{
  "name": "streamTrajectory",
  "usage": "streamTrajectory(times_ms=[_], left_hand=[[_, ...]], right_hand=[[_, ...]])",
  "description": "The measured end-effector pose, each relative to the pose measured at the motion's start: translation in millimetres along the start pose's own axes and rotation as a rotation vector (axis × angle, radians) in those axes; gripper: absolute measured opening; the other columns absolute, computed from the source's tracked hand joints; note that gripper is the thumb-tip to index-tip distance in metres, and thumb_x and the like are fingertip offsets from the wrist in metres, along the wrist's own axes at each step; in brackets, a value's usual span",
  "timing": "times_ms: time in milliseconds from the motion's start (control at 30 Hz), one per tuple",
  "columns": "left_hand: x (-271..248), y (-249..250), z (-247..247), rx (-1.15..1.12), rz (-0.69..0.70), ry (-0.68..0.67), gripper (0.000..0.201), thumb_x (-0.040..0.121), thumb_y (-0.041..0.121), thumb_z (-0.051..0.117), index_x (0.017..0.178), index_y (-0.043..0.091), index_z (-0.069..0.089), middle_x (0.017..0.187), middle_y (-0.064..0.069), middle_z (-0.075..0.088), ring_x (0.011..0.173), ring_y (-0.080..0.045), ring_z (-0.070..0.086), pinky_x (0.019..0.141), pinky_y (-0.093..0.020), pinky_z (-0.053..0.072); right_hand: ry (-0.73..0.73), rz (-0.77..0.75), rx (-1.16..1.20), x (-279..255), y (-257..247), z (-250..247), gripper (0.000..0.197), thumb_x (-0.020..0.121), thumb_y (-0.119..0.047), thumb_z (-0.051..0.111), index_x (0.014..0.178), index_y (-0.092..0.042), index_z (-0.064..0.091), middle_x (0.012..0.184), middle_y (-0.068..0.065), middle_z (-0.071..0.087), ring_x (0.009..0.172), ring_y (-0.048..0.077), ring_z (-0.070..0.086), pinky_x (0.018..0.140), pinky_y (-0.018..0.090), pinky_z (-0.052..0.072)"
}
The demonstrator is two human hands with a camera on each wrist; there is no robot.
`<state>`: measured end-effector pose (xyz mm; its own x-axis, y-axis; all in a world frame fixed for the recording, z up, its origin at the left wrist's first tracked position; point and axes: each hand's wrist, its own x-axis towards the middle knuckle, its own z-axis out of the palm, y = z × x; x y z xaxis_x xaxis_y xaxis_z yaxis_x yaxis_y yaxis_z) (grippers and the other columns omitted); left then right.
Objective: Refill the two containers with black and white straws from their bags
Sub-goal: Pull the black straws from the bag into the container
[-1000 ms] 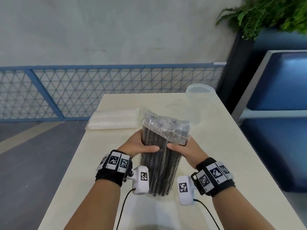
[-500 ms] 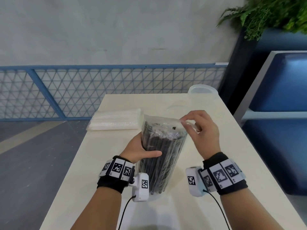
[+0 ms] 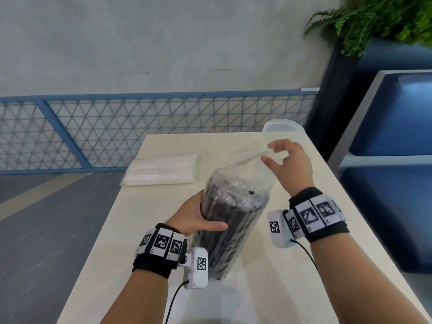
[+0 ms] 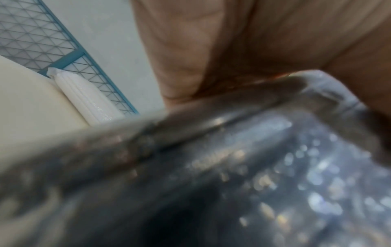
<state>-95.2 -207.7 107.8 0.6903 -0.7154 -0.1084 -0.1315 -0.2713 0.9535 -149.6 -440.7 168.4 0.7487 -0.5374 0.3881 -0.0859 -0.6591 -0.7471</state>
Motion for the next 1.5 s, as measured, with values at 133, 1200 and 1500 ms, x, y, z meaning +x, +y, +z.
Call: streamTrajectory(times_ms=[133,1200,1500], left_hand=[[1,0,-3,-0.050,-0.005,0.040,0.069,0.061,0.010,0.084,0.115,0.034,0.048,0.116,0.012,0.062,0.107,0.001,0.060,0.091,-0.021,0.047],[5,-1,-13,0.059,0.065,0.297,0.075,0.037,0.032,0.089,0.101,0.043,0.050,0.097,0.011,0.068,0.093,0.003,0.064,0.082,-0.018,0.049],[11,-3,-9,0.173,-0.002,0.365,0.061,0.055,0.027,0.088,0.105,0.032,0.053,0.093,0.020,0.062,0.092,-0.004,0.060,0.084,-0.022,0.047]], right_hand=[[0.040,-0.390,-0.043,-17,-24,-4,0.041,0.070,-0.026,0.076,0.106,-0.018,0.057,0.102,0.000,0.053,0.082,0.001,0.042,0.072,0.009,0.036],[-0.627,-0.231,-0.126,-26,-55,51,0.030,0.081,-0.011,0.067,0.110,-0.010,0.064,0.108,0.008,0.069,0.093,0.019,0.061,0.085,0.017,0.044],[-0.368,-0.145,0.104,-14,-51,43,0.002,0.075,-0.008,0.073,0.074,-0.008,0.072,0.068,-0.005,0.064,0.057,-0.007,0.056,0.062,0.000,0.040]])
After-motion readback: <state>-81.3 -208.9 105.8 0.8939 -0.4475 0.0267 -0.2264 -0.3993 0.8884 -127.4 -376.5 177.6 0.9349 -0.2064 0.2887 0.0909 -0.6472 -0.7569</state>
